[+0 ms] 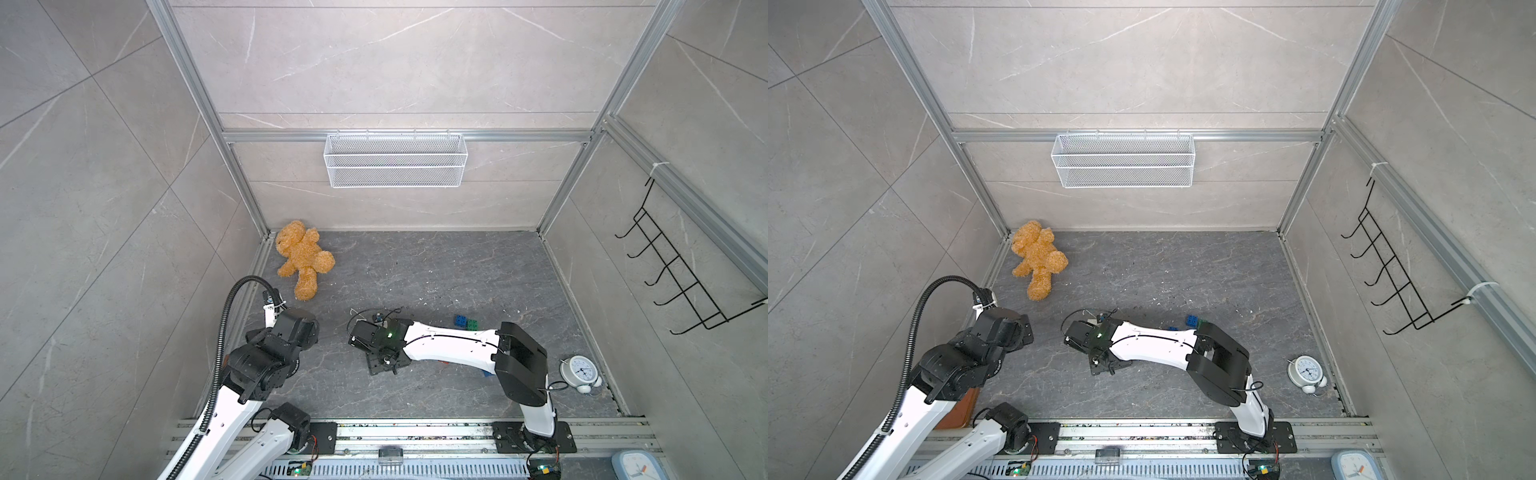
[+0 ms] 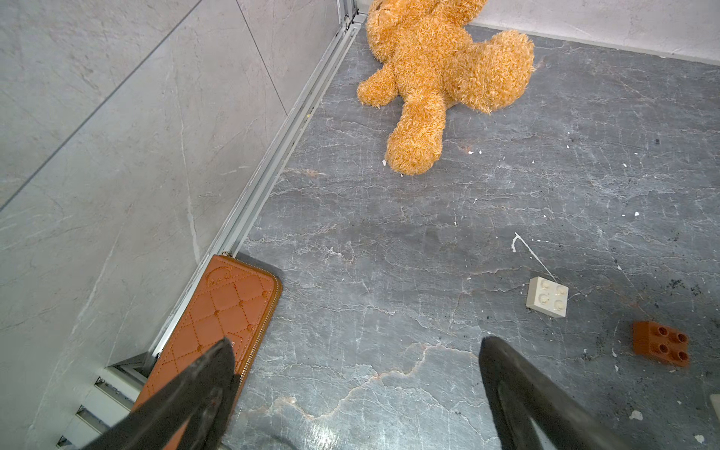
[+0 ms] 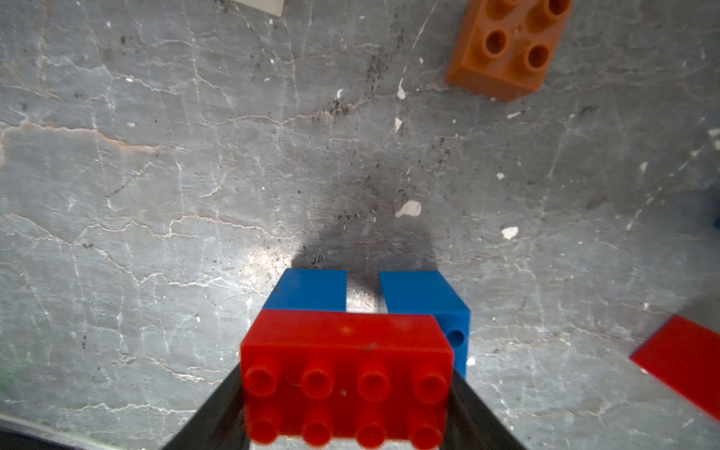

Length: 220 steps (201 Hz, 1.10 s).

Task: Assemble the letter h with lego
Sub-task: Assemble the lego brick with the lego brick.

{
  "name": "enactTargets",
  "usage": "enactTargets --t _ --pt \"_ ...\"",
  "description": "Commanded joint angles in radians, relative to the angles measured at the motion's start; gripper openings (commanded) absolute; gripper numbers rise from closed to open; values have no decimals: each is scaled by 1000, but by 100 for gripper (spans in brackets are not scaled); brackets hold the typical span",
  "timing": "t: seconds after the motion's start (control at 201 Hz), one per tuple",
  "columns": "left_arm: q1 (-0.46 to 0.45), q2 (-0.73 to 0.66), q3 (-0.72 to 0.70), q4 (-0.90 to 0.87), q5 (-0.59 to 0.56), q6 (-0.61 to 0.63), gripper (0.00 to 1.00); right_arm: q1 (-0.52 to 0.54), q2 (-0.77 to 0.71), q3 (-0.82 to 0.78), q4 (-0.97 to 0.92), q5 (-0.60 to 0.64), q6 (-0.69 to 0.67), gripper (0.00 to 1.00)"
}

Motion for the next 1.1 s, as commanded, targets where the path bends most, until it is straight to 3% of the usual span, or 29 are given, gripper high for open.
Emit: enactTargets --t 0.0,1.092 --pt "5 0 5 20 0 16 99 11 0 -2 -23 -16 -14 0" --pt "9 -5 4 20 1 15 99 14 -45 -12 -3 5 -117 0"
